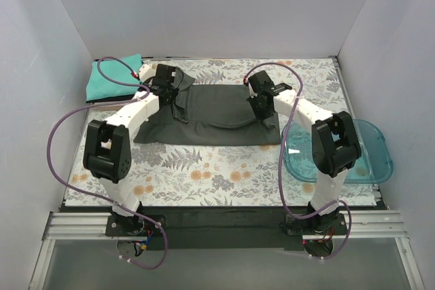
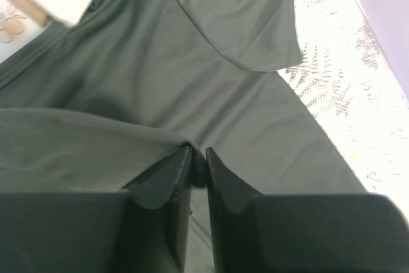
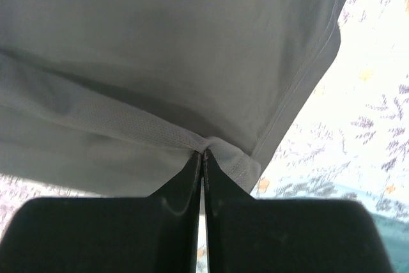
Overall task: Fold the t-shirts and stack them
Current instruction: Fold the tshirt
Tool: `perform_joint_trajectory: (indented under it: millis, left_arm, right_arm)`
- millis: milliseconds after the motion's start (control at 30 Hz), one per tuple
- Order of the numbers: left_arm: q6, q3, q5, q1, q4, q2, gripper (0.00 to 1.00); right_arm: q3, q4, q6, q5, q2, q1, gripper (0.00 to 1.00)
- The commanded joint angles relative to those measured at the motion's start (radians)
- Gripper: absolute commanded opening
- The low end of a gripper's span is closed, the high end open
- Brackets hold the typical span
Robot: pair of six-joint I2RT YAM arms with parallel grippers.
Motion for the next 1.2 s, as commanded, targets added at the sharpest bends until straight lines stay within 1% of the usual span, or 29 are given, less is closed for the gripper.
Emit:
perform_joint_trajectory:
  millis: [0,33,67,100,133,167,200,233,267,300,333,367,400,433,567,667,733,867,1067,1167]
  left_arm:
    - [0.073,0.116,0.005,0.015,-0.001,0.087,0.15]
    - [0.080,0.142,0.006,0.021,0.001,0.111,0.22]
    - [0.103,0.170,0.006,0.025,0.001,0.169,0.27]
    - [0.118,0.234,0.015,0.030,-0.012,0.194,0.35]
    - [0.123,0.267,0.009,0.036,-0.024,0.222,0.52]
    - [0.120,0.302,0.006,0.038,-0.050,0.243,0.58]
    - [0.123,0.367,0.004,0.038,-0.103,0.271,0.62]
    - [0.125,0.382,0.006,0.038,-0.120,0.276,0.71]
    - [0.129,0.390,0.010,0.038,-0.136,0.273,0.73]
    - [0.132,0.387,0.018,0.038,-0.140,0.250,0.75]
    - [0.126,0.349,0.027,0.038,-0.141,0.233,0.76]
    - [0.122,0.321,0.054,0.038,-0.131,0.210,0.77]
    - [0.119,0.292,0.071,0.038,-0.128,0.185,0.78]
    - [0.108,0.212,0.091,0.036,-0.121,0.135,0.78]
    - [0.109,0.019,0.212,0.016,-0.015,0.027,0.79]
    - [0.094,-0.047,0.205,-0.005,-0.006,-0.005,0.80]
    - [0.086,-0.061,0.179,-0.008,-0.004,0.000,0.80]
    - [0.091,-0.040,0.190,-0.010,0.027,0.070,0.80]
    - [0.102,0.046,0.213,-0.016,0.021,0.174,0.80]
    - [0.097,0.077,0.216,-0.018,0.024,0.211,0.80]
  right_arm:
    - [0.087,0.012,-0.056,-0.002,0.063,-0.030,0.06]
    - [0.130,0.012,-0.061,0.007,0.085,-0.037,0.07]
    - [0.148,0.010,-0.066,0.018,0.123,-0.044,0.14]
    - [0.177,0.009,-0.076,0.033,0.140,-0.054,0.16]
    - [0.216,0.004,-0.079,0.047,0.152,-0.057,0.22]
    - [0.233,-0.004,-0.078,0.070,0.158,-0.059,0.35]
    - [0.239,-0.002,-0.075,0.096,0.151,-0.057,0.41]
    - [0.237,-0.001,-0.075,0.099,0.140,-0.059,0.49]
    - [0.231,0.001,-0.073,0.101,0.107,-0.059,0.67]
    - [0.224,0.004,-0.070,0.096,0.088,-0.059,0.94]
    - [0.211,0.007,-0.064,0.088,0.070,-0.057,0.98]
    - [0.178,0.013,-0.058,0.075,0.033,-0.057,0.98]
    - [0.155,0.027,-0.052,0.028,0.011,-0.056,0.98]
    - [0.130,0.039,-0.046,-0.006,-0.009,-0.051,0.98]
    - [-0.029,0.116,-0.033,-0.195,-0.118,-0.007,0.98]
    - [-0.083,0.145,-0.023,-0.212,-0.159,0.018,0.98]
    - [-0.120,0.153,0.000,-0.212,-0.187,0.028,0.98]
    - [-0.180,0.165,0.013,-0.197,-0.231,0.032,0.98]
    - [-0.230,0.163,0.013,-0.087,-0.273,0.032,0.98]
    - [-0.235,0.165,0.013,-0.068,-0.283,0.032,0.98]
